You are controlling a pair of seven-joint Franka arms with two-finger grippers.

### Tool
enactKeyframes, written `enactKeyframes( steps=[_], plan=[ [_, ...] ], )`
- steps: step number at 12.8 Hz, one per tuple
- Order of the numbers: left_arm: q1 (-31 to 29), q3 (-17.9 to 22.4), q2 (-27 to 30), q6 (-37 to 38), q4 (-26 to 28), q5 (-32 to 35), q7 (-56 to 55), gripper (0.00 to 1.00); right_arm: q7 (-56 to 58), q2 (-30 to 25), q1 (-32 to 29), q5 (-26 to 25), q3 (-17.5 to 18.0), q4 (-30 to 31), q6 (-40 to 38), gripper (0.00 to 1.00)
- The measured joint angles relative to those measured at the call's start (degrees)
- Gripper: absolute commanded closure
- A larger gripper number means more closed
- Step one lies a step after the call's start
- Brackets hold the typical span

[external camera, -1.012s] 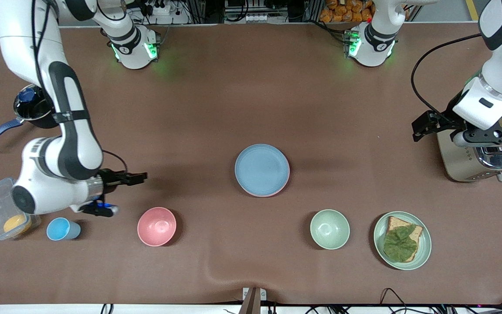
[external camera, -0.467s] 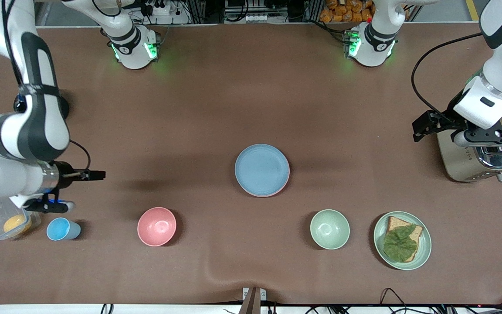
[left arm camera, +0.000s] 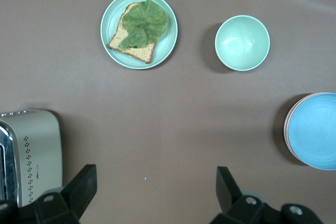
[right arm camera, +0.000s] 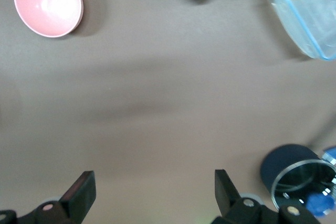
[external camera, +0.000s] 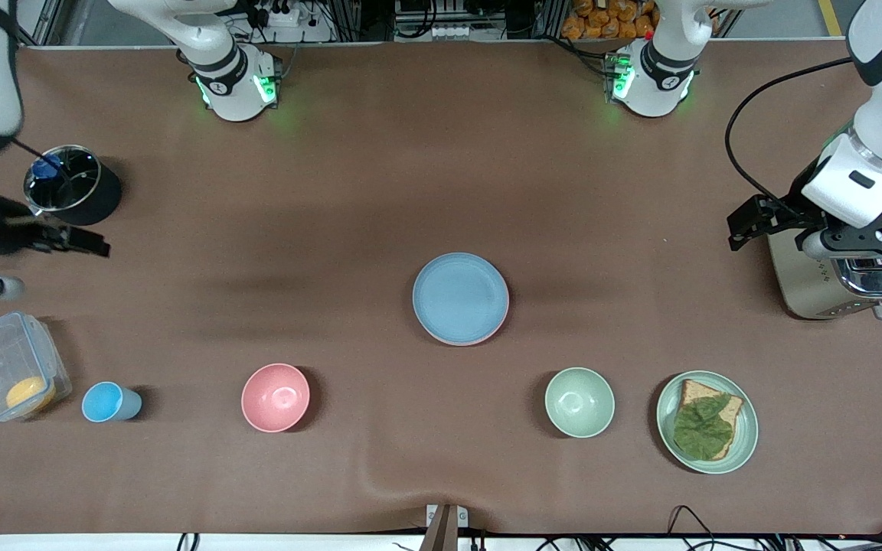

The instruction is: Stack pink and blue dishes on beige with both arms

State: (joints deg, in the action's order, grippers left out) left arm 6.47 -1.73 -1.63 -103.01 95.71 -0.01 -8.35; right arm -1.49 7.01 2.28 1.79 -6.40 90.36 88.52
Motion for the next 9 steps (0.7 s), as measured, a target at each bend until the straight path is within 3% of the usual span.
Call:
enactKeyframes(
  steps=[3,9],
  plan=[
    [0.0,0.0,0.0,3.0,-1.3,0.0,0.0,0.00,-1.3,-3.0,0.0,-0.7,0.4,0.0,-1.7,0.00],
    [0.0,-0.1,0.0,4.4,-2.6,0.0,0.0,0.00,-2.4,-2.7,-0.4,-0.7,0.5,-1.9,-1.2,0.00]
  ],
)
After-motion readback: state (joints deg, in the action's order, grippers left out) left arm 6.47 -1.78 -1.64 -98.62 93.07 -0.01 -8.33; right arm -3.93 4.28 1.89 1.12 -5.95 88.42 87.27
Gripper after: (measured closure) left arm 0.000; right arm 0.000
